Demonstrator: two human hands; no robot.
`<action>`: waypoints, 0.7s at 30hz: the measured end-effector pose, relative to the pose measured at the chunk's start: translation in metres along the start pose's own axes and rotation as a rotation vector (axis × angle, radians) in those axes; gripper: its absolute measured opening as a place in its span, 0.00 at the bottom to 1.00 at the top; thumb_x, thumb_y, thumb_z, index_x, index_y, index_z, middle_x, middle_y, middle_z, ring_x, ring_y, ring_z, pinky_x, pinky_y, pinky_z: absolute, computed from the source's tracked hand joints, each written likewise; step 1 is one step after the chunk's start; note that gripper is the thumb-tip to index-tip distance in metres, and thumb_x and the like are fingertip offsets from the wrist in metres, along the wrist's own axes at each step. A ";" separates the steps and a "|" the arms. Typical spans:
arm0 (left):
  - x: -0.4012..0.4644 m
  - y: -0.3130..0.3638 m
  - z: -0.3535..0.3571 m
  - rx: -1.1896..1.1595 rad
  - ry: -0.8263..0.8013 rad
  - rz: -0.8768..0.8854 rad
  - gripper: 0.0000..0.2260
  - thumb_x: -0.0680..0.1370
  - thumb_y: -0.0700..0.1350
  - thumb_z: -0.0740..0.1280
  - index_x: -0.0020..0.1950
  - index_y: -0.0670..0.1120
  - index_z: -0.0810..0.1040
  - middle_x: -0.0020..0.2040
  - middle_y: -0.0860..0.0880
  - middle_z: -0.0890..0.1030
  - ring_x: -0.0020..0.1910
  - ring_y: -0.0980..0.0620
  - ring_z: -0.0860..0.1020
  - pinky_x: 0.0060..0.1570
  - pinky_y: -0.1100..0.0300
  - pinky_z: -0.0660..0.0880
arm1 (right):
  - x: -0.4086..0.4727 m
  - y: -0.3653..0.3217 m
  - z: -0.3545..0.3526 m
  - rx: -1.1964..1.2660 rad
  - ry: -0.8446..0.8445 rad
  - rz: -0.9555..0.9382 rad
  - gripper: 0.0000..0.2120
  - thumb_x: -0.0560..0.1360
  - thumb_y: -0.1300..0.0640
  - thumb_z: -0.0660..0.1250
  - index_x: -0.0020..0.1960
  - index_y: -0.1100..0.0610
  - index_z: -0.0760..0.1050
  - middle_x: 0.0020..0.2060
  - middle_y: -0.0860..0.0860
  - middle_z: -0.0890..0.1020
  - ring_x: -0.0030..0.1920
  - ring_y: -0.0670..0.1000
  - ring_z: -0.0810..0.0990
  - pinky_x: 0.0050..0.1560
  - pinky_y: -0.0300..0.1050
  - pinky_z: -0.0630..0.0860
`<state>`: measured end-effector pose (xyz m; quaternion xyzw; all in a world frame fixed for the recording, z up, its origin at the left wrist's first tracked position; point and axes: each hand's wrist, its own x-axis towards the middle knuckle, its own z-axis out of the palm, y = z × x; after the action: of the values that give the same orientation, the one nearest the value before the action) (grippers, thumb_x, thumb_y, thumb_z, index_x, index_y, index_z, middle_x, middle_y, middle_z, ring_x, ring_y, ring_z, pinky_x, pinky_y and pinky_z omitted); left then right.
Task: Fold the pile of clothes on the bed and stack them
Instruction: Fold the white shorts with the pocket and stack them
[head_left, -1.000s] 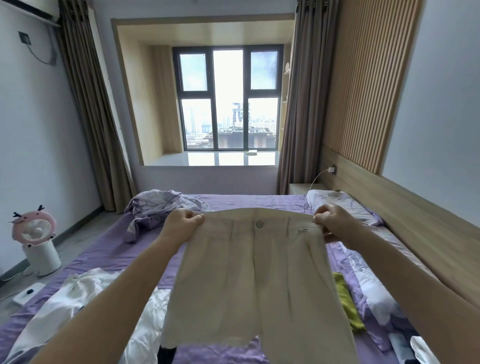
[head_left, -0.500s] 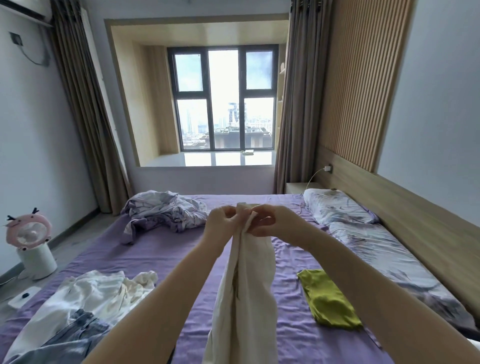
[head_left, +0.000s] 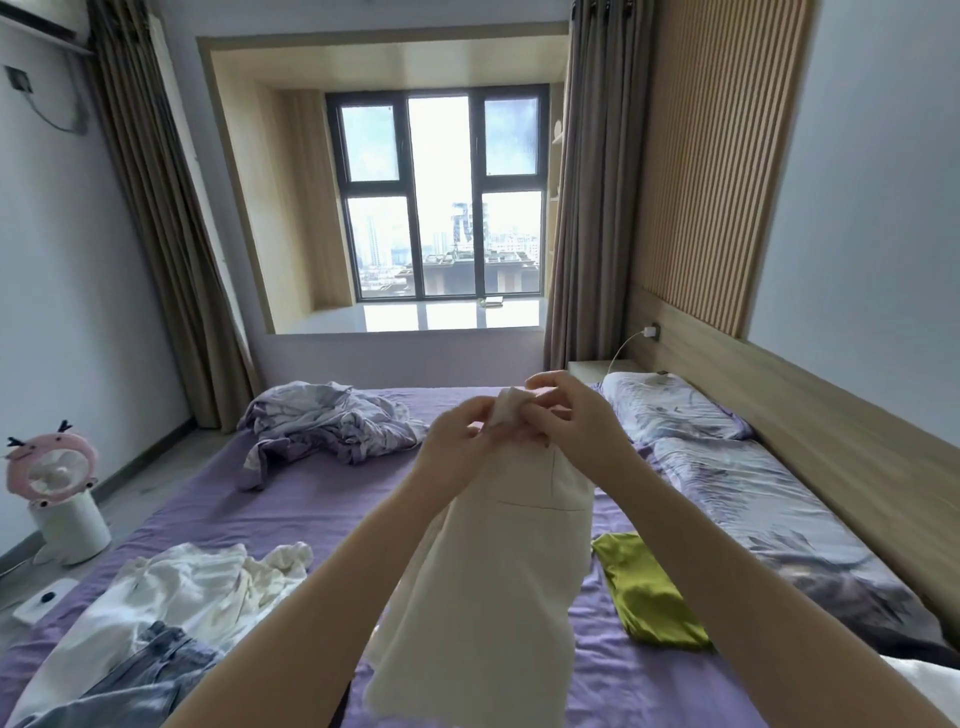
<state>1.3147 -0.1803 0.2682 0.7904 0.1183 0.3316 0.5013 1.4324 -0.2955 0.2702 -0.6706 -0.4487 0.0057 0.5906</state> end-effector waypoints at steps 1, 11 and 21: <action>0.003 0.001 -0.003 0.002 0.013 0.005 0.07 0.76 0.38 0.69 0.50 0.48 0.81 0.46 0.53 0.82 0.47 0.55 0.79 0.49 0.59 0.75 | -0.004 0.006 -0.005 -0.061 0.080 -0.042 0.15 0.72 0.56 0.73 0.53 0.42 0.74 0.42 0.43 0.81 0.41 0.41 0.79 0.43 0.31 0.74; -0.009 -0.029 -0.017 -0.231 -0.018 -0.173 0.08 0.78 0.37 0.66 0.55 0.44 0.79 0.55 0.46 0.82 0.50 0.51 0.79 0.53 0.54 0.76 | -0.064 0.090 0.001 0.457 -0.231 0.502 0.35 0.64 0.54 0.79 0.67 0.55 0.69 0.59 0.54 0.81 0.56 0.53 0.82 0.52 0.51 0.80; -0.069 -0.149 -0.008 0.500 0.192 -0.216 0.08 0.82 0.43 0.58 0.58 0.39 0.67 0.46 0.37 0.79 0.44 0.37 0.78 0.40 0.48 0.72 | -0.104 0.157 0.060 -0.107 -0.105 0.525 0.16 0.65 0.45 0.77 0.47 0.48 0.76 0.37 0.39 0.80 0.36 0.36 0.78 0.36 0.27 0.69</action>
<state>1.2790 -0.1405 0.1122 0.8373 0.3267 0.3101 0.3098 1.4317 -0.2963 0.0725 -0.7932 -0.2890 0.1696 0.5084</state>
